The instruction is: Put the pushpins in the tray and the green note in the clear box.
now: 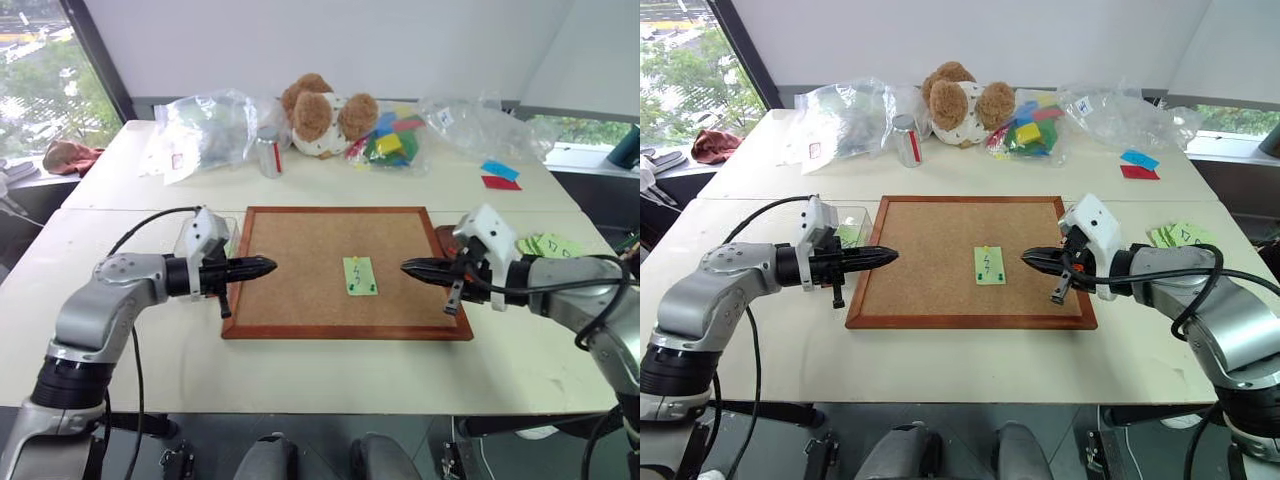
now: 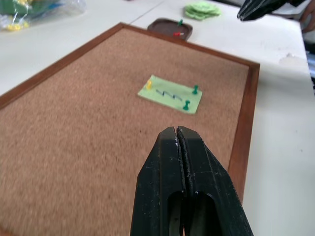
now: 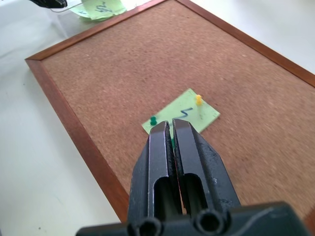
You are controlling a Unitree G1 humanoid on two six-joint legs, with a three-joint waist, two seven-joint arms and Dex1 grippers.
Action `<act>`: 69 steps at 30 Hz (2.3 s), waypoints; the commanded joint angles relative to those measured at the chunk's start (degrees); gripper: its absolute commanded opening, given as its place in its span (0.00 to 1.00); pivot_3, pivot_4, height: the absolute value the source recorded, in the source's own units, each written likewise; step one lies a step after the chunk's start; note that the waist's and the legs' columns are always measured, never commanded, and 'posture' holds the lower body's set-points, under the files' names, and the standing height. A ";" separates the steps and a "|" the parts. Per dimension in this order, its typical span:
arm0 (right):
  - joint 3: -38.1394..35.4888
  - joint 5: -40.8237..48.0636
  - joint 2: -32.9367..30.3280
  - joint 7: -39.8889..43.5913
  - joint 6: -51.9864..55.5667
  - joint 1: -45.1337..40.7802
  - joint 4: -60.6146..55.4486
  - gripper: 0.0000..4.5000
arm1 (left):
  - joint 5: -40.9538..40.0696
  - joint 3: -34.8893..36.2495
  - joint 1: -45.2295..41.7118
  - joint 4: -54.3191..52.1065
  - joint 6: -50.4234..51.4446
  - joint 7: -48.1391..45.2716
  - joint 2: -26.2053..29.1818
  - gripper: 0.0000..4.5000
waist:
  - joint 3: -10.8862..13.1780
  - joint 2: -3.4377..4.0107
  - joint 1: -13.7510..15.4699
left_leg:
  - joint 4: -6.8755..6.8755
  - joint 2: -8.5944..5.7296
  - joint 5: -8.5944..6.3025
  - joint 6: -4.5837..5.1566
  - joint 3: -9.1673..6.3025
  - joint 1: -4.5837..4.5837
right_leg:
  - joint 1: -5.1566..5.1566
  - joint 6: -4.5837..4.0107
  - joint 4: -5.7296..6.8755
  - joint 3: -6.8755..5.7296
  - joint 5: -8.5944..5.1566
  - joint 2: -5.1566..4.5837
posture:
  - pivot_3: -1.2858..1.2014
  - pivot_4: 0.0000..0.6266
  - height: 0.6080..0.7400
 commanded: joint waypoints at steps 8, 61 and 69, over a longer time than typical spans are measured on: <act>0.88 -1.55 1.07 0.08 -1.75 -2.18 0.46 0.02 | -0.72 1.36 -1.15 -2.21 -0.98 2.02 -0.36 0.00 | 0.00 0.00 -0.11 | -0.02 0.00 -0.01 0.00 0.00 0.00 | -0.02 0.00 -0.01 0.00 0.00 0.00 | 0.52 0.24 1.00; 12.74 -13.30 17.66 -9.25 -1.04 -13.84 15.55 0.64 | 21.14 -13.18 3.22 13.80 -19.20 15.30 -15.66 0.00 | -0.01 0.01 -0.39 | 0.00 -0.01 0.02 -0.05 0.02 0.02 | -0.05 0.00 0.09 0.00 0.00 0.01 | 0.52 0.24 1.00; 14.55 -16.41 23.12 -9.87 -4.28 -16.61 23.64 0.64 | 21.35 -13.31 3.13 14.02 -19.41 15.08 -15.48 0.00 | -0.02 0.02 -0.56 | 0.00 -0.02 0.10 -0.18 0.02 0.03 | -0.05 0.00 0.12 -0.01 0.00 0.02 | 0.52 0.24 1.00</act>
